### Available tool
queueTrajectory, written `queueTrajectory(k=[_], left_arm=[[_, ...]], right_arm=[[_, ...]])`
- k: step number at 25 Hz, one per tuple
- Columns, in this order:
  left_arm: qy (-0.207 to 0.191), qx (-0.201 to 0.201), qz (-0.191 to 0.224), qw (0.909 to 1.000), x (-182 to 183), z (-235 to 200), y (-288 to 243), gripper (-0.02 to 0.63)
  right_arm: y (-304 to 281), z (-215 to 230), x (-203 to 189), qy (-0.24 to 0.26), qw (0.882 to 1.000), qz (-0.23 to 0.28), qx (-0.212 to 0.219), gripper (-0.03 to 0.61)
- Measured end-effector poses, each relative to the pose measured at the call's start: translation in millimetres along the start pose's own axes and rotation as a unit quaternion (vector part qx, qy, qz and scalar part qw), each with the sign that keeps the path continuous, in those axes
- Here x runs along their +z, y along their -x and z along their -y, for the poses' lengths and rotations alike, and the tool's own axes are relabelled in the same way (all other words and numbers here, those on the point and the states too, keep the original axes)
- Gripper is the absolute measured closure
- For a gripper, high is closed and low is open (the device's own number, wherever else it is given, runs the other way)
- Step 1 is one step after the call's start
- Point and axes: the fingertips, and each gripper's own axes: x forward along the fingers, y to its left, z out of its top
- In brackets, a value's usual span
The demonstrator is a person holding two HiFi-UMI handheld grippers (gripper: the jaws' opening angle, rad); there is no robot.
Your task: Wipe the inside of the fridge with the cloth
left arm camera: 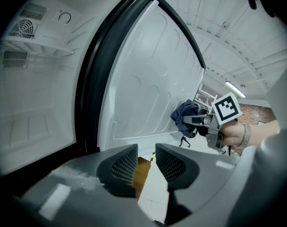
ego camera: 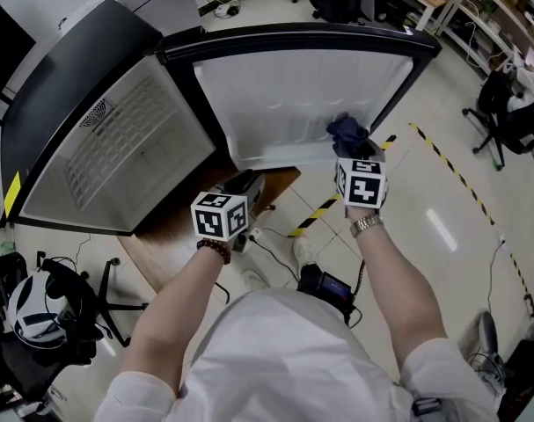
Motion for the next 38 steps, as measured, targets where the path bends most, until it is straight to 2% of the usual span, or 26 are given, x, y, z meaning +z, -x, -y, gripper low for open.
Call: queueTrajectory(k=[3,6,13,19,22,29,38], left_arm=[[0.049,-0.014,0.002,0.9987,0,1,-9,0.475],[0.118,-0.026,0.012,0.9926,1,-1,-17,0.447],[0.236,-0.037,0.052,0.9696,13,-12,-32,0.426],[0.309,-0.038,0.086,0.9464,17,-28,-36,0.426],[0.321,-0.039,0.093,0.9415,18,-32,-34,0.437],[0.313,-0.044,0.072,0.9460,5,-28,-22,0.531],[0.294,-0.088,0.052,0.9503,9,-9,0,0.552]], right_arm=[[8,-5,1,0.003,1.000,0.008,0.013,0.439],[19,-16,0,0.010,0.999,0.016,0.032,0.439],[49,-45,-8,0.038,0.996,0.029,0.079,0.439],[64,-77,-27,0.067,0.990,0.022,0.123,0.439],[65,-96,-44,0.080,0.986,0.007,0.144,0.439],[52,-146,-66,0.111,0.975,-0.013,0.193,0.439],[28,-190,-77,0.132,0.963,-0.007,0.235,0.439]])
